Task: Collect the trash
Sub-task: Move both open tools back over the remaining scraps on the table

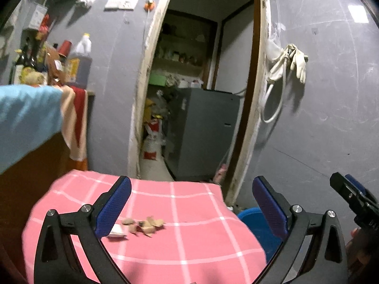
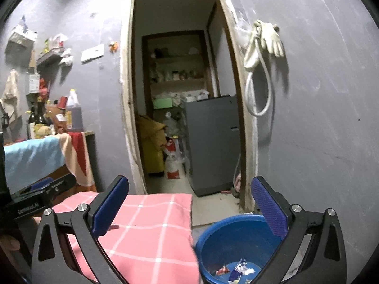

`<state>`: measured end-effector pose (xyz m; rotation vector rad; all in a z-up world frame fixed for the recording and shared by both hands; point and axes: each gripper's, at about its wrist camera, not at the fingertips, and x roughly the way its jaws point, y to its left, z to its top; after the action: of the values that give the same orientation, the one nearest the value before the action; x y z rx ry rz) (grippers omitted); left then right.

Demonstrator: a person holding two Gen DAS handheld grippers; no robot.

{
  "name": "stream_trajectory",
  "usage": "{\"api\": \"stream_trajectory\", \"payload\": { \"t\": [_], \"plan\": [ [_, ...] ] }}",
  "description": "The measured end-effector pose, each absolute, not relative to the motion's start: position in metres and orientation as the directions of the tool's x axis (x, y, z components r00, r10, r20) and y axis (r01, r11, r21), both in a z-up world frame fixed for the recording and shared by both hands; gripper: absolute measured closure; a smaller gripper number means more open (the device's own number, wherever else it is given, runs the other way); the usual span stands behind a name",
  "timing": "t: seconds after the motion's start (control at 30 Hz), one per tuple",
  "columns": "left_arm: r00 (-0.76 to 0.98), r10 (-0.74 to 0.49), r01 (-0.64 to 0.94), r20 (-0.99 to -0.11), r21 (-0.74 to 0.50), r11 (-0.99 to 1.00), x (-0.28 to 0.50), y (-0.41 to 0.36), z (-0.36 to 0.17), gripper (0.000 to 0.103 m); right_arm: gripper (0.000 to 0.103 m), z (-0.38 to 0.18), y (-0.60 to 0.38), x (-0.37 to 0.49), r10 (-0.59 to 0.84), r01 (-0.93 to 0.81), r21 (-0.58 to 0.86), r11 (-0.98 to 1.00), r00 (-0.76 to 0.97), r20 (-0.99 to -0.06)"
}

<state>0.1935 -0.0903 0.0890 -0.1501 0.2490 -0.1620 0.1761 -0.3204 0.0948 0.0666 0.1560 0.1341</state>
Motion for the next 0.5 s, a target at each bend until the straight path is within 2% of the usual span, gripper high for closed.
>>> {"api": "stream_trajectory", "payload": {
  "t": [0.3,0.5],
  "plan": [
    [0.976,-0.103,0.081,-0.193,-0.117,0.990,0.166,-0.060,0.089,0.003,0.000,0.105,-0.286,0.166,0.211,-0.207,0.053,0.977,0.973,-0.093],
    [0.983,-0.054,0.037,-0.176,-0.101,0.994,0.151,-0.039,0.084,0.003,0.000,0.102,-0.264,0.167,0.259,-0.253,0.060,0.965,0.960,-0.103]
  ]
}}
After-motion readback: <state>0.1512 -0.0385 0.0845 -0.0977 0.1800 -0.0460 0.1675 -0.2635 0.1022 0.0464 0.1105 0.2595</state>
